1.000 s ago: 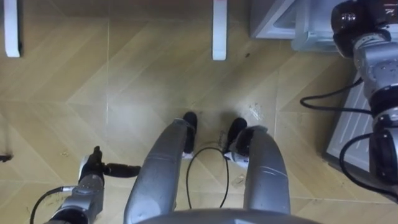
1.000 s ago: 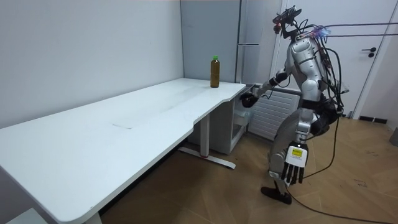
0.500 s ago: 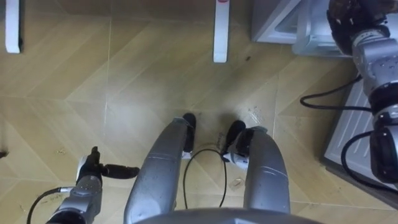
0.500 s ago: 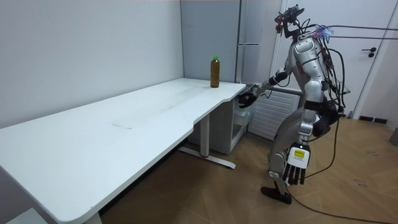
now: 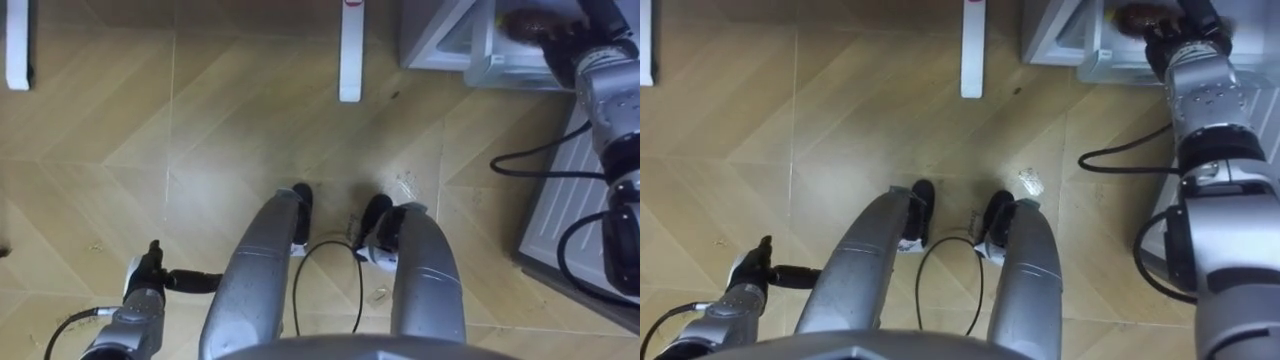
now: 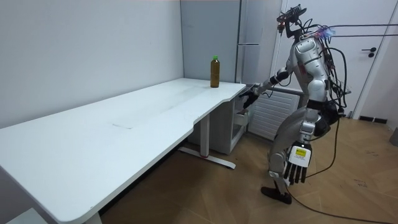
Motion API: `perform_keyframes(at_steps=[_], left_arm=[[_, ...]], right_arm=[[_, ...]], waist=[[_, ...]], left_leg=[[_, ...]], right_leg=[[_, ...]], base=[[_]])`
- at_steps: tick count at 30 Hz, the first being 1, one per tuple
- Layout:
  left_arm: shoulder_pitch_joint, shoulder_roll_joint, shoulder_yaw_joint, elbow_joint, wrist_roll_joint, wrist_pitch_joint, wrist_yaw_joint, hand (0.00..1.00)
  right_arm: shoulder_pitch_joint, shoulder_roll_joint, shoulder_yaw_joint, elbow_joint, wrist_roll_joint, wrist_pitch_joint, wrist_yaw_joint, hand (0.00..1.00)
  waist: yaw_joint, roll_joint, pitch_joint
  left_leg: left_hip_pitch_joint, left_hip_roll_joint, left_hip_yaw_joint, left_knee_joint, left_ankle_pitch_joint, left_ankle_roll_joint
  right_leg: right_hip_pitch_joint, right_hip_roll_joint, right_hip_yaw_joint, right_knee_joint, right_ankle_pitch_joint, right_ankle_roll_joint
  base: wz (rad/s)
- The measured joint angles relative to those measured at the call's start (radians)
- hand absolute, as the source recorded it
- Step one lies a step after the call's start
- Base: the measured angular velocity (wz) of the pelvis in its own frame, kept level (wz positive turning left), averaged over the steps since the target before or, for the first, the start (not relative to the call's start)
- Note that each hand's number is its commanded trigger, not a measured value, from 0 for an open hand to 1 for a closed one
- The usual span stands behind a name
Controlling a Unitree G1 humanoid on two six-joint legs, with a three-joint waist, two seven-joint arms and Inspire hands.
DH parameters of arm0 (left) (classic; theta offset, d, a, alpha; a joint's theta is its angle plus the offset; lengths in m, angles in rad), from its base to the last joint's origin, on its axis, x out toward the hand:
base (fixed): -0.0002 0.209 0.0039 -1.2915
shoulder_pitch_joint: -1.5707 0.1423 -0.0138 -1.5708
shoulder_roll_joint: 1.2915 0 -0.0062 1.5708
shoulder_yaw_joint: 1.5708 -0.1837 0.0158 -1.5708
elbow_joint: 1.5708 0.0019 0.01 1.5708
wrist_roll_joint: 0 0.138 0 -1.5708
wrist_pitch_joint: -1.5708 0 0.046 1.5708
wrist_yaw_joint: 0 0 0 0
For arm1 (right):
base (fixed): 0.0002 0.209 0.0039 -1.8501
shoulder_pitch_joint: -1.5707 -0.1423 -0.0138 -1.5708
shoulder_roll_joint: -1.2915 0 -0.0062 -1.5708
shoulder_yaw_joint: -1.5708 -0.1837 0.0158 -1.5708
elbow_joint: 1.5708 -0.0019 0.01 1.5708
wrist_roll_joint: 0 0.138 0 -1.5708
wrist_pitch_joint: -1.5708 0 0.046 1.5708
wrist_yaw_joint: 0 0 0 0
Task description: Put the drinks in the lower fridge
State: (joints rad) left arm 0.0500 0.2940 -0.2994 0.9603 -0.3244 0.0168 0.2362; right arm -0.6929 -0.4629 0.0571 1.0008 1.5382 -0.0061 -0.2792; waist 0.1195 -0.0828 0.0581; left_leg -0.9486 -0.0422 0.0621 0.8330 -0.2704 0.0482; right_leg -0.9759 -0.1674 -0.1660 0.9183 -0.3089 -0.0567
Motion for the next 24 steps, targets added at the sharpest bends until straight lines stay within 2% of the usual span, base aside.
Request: perform_keyframes(at_steps=[11,15,17,21,24], left_arm=[[0.004,0.0,0.0,-0.004,0.001,0.0,-0.006,0.0],[0.005,-0.008,0.006,0.004,0.009,0.006,-0.014,0.0],[0.011,-0.01,0.01,0.003,0.011,0.008,-0.029,0.0],[0.02,-0.011,0.062,0.004,0.011,0.012,-0.059,0.0],[0.021,-0.01,0.091,0.009,0.01,0.019,-0.08,0.0]], right_arm=[[0.023,0.0,0.033,0.049,-0.014,0.003,0.045,0.0],[0.068,0.0,0.036,0.075,-0.017,0.009,0.09,0.0],[0.071,0.0,0.036,0.096,-0.022,0.016,0.101,0.0],[0.094,0.0,0.017,0.147,-0.038,0.032,0.167,0.0],[0.121,0.0,0.007,0.195,-0.065,0.045,0.208,0.0]], waist=[[0.027,0.001,0.0005],[0.051,0.006,0.0027],[0.053,0.016,0.0045],[0.047,0.028,0.0058],[0.044,0.035,0.0051]], left_leg=[[0.068,0.015,0.0,-0.007,-0.014,-0.007],[0.131,0.024,-0.001,-0.018,-0.026,-0.007],[0.157,0.029,0.005,-0.024,-0.032,-0.006],[0.211,0.027,0.007,-0.049,-0.032,-0.005],[0.269,0.019,-0.008,-0.077,-0.032,-0.006]], right_leg=[[0.073,0.013,-0.005,-0.025,0.001,-0.005],[0.141,0.013,-0.017,-0.045,-0.006,-0.005],[0.169,0.011,-0.024,-0.054,-0.01,-0.004],[0.229,0.001,-0.041,-0.071,-0.022,-0.001],[0.298,-0.005,-0.062,-0.096,-0.032,0.005]], base=[[-0.05],[-0.02],[-0.03],[0.14],[0.2]])
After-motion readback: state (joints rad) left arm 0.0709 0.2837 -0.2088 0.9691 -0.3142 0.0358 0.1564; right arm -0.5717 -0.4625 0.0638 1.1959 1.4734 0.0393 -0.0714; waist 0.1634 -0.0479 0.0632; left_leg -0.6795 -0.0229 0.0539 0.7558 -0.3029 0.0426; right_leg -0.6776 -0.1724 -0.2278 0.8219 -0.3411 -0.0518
